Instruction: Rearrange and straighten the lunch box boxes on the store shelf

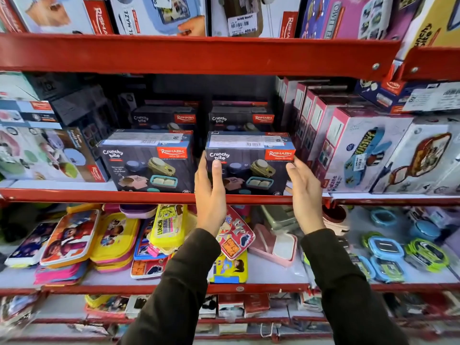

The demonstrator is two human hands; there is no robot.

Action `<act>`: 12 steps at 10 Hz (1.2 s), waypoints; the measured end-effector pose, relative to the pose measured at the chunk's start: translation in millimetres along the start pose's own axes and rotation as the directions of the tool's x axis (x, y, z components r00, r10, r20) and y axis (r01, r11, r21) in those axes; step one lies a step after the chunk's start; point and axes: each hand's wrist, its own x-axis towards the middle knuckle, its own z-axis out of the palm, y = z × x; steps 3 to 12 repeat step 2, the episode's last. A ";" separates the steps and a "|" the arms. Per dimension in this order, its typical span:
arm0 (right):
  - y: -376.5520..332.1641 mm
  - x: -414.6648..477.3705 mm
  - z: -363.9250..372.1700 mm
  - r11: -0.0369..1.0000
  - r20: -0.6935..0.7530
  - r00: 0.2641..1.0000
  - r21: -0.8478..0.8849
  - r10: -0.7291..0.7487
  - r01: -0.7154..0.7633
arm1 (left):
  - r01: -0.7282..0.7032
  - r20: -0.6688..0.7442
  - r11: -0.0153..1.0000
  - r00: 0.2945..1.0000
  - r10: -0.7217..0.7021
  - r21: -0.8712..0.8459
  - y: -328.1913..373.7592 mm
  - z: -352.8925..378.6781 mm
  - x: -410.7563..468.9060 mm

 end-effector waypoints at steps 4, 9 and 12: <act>-6.6 -3.5 1.7 1.000 -0.019 0.999 0.005 -0.027 0.028 | 0.051 0.038 0.998 0.998 -0.050 -0.028 1.6 -1.1 0.3; -6.6 -3.5 1.7 1.000 -0.019 0.999 0.005 -0.027 0.028 | 0.051 0.038 0.998 0.998 -0.050 -0.028 1.6 -1.1 0.3; -6.6 -3.5 1.7 1.000 -0.019 0.999 0.005 -0.027 0.028 | 0.051 0.038 0.998 0.998 -0.050 -0.028 1.6 -1.1 0.3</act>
